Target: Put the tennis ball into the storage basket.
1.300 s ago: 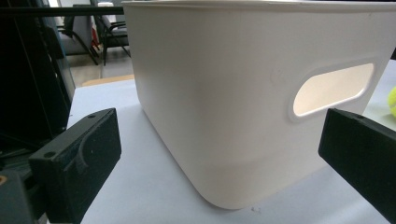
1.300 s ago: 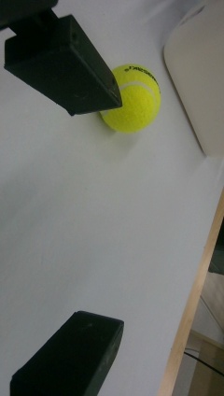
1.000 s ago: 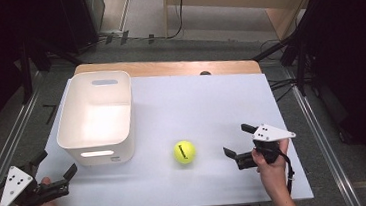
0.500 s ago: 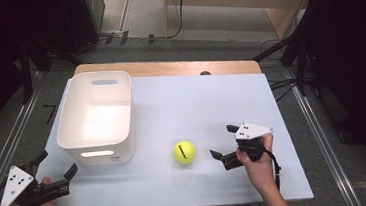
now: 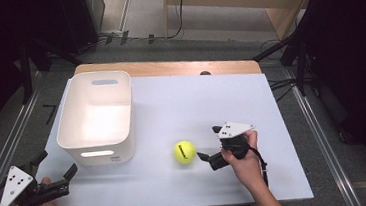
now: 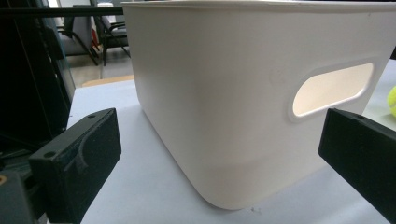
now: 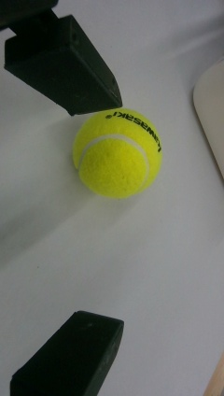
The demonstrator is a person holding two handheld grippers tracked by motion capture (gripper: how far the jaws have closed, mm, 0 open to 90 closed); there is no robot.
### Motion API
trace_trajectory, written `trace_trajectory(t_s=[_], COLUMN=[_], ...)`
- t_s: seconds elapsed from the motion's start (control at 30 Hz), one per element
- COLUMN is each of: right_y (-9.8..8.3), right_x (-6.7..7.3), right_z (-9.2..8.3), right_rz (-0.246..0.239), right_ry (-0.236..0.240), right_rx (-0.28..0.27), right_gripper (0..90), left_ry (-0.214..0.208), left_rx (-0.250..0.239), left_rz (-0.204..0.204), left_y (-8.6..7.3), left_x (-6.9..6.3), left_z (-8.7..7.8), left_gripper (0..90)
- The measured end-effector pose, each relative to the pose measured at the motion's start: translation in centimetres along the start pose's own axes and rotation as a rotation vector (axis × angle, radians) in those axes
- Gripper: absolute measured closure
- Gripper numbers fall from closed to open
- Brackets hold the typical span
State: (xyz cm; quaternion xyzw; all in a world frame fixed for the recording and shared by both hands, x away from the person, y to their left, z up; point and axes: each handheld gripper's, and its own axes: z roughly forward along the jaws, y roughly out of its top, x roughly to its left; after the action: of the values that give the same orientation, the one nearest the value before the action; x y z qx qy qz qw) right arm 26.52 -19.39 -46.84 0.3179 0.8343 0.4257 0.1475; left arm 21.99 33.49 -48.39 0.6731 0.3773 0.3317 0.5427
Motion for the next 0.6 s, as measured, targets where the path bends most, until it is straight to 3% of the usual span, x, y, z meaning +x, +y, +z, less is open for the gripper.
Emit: trace_trajectory(t_s=[0.5,0.6], right_y=[0.8,0.9], right_x=[1.5,1.9], right_z=[2.5,3.1], right_rz=[-0.033,-0.042], right_ry=[0.071,0.078], right_rx=[0.030,0.055], right_gripper=[3.7,3.7], left_ry=[0.002,0.002], left_rx=[-0.001,-0.001], left_rz=[0.000,0.000], left_y=[0.0,0.0], left_x=[0.0,0.0], left_z=[0.0,0.0], left_gripper=[0.0,0.0])
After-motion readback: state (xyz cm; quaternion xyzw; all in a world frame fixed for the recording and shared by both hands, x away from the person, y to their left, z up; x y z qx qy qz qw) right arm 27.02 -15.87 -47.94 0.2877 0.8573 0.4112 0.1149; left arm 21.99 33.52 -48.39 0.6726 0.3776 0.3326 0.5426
